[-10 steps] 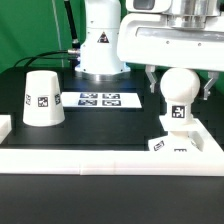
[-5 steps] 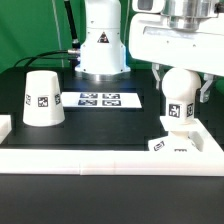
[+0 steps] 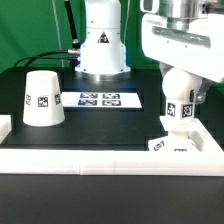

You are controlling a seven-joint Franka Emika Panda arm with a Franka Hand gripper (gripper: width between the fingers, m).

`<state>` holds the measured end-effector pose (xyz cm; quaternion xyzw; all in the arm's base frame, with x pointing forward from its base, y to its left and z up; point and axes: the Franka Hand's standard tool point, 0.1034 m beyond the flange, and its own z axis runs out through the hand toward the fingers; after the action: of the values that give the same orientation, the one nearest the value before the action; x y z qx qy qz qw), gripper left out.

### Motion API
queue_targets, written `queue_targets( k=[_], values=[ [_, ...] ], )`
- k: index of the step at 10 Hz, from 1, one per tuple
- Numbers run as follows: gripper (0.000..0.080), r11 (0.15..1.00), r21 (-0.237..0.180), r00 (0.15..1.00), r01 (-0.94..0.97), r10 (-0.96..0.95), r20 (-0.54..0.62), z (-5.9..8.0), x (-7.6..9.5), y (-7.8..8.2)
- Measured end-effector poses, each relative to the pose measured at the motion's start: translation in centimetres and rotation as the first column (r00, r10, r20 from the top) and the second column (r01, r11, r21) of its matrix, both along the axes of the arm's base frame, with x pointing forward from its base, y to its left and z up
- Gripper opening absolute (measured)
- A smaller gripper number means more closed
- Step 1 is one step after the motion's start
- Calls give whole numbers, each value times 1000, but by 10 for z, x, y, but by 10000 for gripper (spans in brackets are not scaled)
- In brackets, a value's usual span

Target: Assemble lamp

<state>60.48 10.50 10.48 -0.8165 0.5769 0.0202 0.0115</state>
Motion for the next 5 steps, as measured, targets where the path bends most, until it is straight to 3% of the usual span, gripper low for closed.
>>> queue_targets(
  k=[3, 4, 5],
  values=[
    [576, 999, 0, 999, -32, 32, 3, 0, 0, 1],
    [679, 995, 1, 995, -104, 104, 6, 0, 0, 1],
    [679, 987, 2, 987, -160, 160, 9, 0, 0, 1]
  ],
)
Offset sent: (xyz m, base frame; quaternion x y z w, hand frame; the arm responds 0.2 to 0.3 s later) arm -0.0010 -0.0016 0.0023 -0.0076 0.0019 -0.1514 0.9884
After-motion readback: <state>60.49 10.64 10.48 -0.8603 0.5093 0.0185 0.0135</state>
